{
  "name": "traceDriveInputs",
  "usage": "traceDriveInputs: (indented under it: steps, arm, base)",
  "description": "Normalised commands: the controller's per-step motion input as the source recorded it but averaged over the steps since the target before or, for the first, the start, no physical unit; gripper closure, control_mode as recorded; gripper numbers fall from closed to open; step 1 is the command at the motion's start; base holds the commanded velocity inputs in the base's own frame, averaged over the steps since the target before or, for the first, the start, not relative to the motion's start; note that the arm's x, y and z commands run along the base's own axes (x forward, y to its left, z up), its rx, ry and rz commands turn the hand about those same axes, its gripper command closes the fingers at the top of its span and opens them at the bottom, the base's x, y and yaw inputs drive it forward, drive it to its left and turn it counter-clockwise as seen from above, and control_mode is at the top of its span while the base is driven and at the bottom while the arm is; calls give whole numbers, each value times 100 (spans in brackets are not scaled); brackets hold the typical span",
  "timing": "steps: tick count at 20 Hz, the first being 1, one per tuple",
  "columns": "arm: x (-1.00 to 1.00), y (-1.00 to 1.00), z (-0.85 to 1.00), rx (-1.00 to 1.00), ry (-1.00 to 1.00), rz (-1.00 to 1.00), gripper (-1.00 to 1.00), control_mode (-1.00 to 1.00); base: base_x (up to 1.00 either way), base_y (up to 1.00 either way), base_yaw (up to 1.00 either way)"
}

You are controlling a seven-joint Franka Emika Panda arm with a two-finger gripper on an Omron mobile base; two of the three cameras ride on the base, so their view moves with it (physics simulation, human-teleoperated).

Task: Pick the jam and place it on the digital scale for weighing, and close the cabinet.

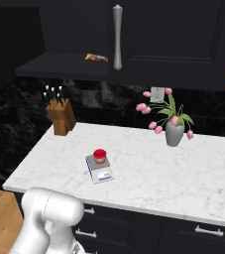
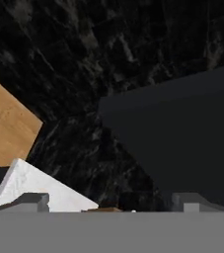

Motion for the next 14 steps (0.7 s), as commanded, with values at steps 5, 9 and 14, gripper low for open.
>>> traceDriveInputs:
  steps: [5, 9, 14]
  arm:
    - [61, 100, -99, 35, -12, -14, -100, -100]
    - [3, 100, -99, 51, -39, -18, -100, -100]
    - [-30, 100, -99, 64, -42, -23, -100, -100]
  base:
    - [0, 0, 0]
    - [0, 0, 0]
    - [0, 0, 0]
